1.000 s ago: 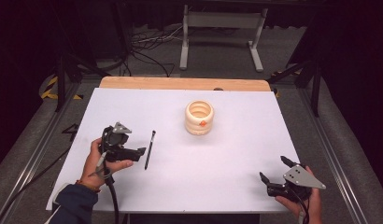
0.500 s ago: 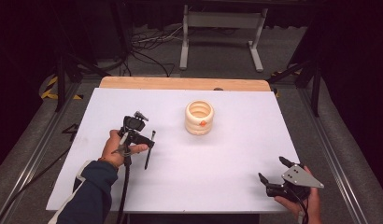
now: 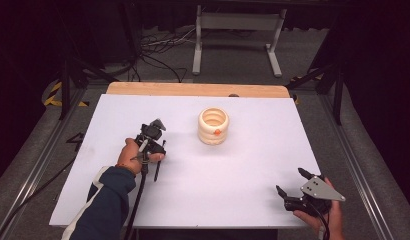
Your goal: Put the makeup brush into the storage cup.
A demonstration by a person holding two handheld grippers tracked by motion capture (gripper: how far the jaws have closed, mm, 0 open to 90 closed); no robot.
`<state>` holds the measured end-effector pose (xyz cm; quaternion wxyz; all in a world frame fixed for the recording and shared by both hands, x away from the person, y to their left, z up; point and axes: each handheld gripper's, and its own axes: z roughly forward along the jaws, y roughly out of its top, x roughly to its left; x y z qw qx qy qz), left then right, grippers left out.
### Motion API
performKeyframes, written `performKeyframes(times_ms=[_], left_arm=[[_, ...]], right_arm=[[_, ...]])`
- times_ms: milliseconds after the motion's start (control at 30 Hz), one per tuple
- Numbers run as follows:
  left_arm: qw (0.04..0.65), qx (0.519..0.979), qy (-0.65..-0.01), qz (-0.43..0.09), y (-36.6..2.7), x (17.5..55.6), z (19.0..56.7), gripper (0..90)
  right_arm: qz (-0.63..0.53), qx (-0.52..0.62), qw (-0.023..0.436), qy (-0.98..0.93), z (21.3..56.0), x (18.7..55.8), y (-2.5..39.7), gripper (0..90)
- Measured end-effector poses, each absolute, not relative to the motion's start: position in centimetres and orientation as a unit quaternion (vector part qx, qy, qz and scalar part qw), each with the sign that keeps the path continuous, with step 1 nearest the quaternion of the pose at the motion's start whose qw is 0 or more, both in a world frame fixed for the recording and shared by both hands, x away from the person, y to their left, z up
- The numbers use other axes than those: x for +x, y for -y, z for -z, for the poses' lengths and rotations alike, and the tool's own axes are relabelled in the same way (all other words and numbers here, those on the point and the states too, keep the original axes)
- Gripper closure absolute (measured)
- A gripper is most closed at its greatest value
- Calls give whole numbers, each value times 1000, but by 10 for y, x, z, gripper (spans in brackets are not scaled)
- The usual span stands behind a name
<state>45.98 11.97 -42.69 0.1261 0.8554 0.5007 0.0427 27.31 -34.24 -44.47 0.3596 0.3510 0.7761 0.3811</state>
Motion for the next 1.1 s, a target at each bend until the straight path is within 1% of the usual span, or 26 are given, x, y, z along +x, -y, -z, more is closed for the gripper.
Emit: performKeyframes(times_ms=[100, 133, 200, 233, 367, 500, 667, 800, 933, 1000, 1100], left_arm=[[112, 865, -488, -43, -117, 462, 426, 611], [107, 868, -483, -43, -116, 462, 426, 624], [103, 875, -471, -41, -114, 463, 425, 684], [101, 878, -466, -41, -112, 463, 425, 684], [102, 882, -457, -43, -113, 464, 425, 832], [101, 888, -446, -44, -113, 464, 425, 833], [113, 898, -423, -51, -116, 462, 426, 834], [145, 896, -416, -58, -124, 459, 425, 834], [194, 890, -407, -74, -130, 455, 417, 834], [228, 884, -401, -77, -132, 450, 412, 834], [271, 877, -385, -99, -136, 441, 403, 834]], right_arm=[[-383, 350, 359, -776, 444, 273, 342, 107], [-382, 349, 359, -777, 444, 273, 342, 107], [-383, 348, 359, -777, 444, 272, 342, 106], [-383, 348, 358, -777, 444, 272, 342, 105], [-386, 348, 365, -773, 443, 271, 343, 110], [-402, 329, 385, -762, 437, 266, 341, 113], [-396, 331, 387, -764, 438, 267, 341, 117], [-401, 324, 393, -761, 437, 265, 340, 116], [-399, 327, 390, -763, 439, 266, 342, 116], [-400, 328, 389, -762, 439, 266, 341, 114], [-401, 328, 387, -763, 439, 267, 342, 110]])
